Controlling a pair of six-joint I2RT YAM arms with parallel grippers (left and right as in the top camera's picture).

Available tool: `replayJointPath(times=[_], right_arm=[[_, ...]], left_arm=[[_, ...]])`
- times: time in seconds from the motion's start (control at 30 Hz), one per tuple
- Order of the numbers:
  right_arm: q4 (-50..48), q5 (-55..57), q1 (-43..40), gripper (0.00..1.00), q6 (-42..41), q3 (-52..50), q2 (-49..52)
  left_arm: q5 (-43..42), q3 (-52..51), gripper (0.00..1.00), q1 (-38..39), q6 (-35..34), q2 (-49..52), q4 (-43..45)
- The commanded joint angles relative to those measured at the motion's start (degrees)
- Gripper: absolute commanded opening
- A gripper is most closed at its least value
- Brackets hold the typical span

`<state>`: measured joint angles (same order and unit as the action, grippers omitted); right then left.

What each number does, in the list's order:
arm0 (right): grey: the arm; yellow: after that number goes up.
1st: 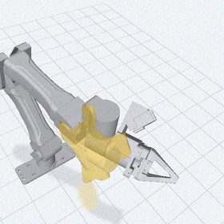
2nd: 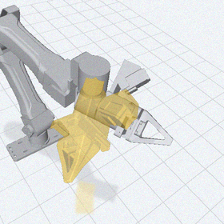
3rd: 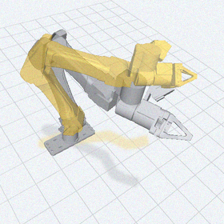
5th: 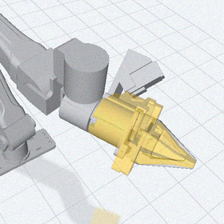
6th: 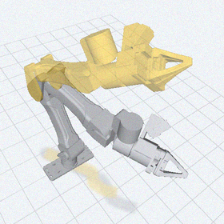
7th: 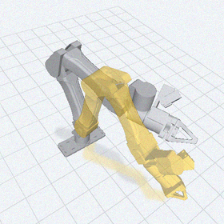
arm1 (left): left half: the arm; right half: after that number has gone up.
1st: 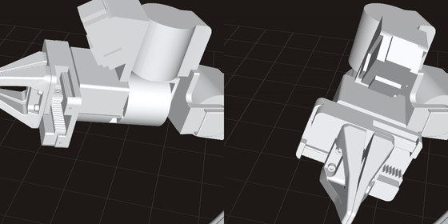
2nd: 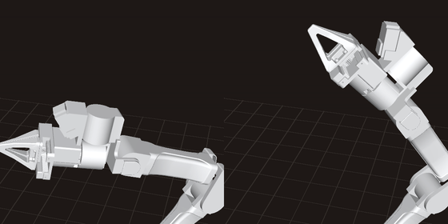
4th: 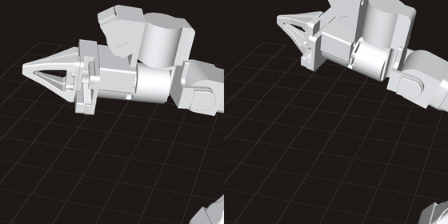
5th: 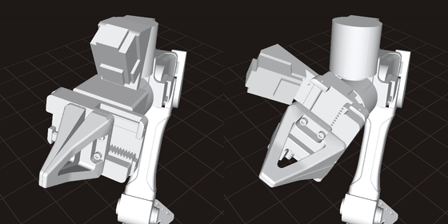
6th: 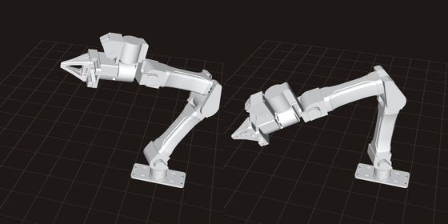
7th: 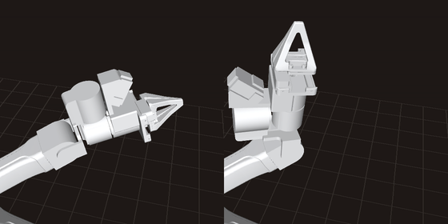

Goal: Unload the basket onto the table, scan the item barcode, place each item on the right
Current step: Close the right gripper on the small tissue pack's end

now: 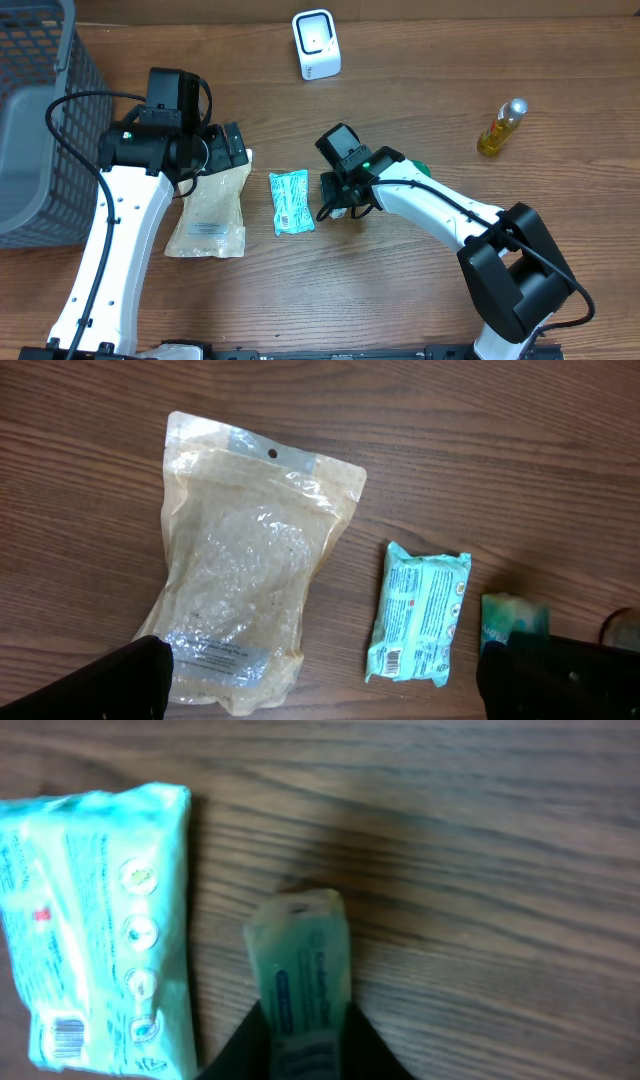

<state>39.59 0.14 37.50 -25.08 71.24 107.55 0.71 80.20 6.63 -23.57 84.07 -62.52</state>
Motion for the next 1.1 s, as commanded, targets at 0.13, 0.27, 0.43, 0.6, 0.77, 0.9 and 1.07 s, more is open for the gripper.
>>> replayJointPath(times=[0.13,0.27,0.43,0.6,0.77,0.9,1.07], right_arm=[[5.18,7.26,-0.98,0.15,0.02,5.16,0.20],[8.39,9.92,-0.98,0.16,0.00,7.78,0.20],[9.64,9.94,-0.76,0.16,-0.07,7.08,0.22],[9.35,10.16,-0.76,0.17,-0.42,5.42,0.26],[8.52,10.14,-0.76,0.31,-0.44,5.20,0.26],[8.63,10.19,-0.76,0.40,-0.44,5.20,0.26],[7.56,14.19,-1.07,0.42,-0.46,5.20,0.26]], left_arm=[[0.35,0.44,1.00,-0.20,0.44,-0.07,-0.02],[0.35,0.44,0.99,-0.20,0.44,-0.07,-0.02],[0.35,0.44,1.00,-0.20,0.44,-0.07,-0.02],[0.35,0.44,1.00,-0.20,0.44,-0.07,-0.02],[0.35,0.44,1.00,-0.20,0.44,-0.07,-0.02],[0.33,0.44,1.00,-0.20,0.44,-0.07,-0.02],[0.35,0.44,1.00,-0.20,0.44,-0.07,-0.02]])
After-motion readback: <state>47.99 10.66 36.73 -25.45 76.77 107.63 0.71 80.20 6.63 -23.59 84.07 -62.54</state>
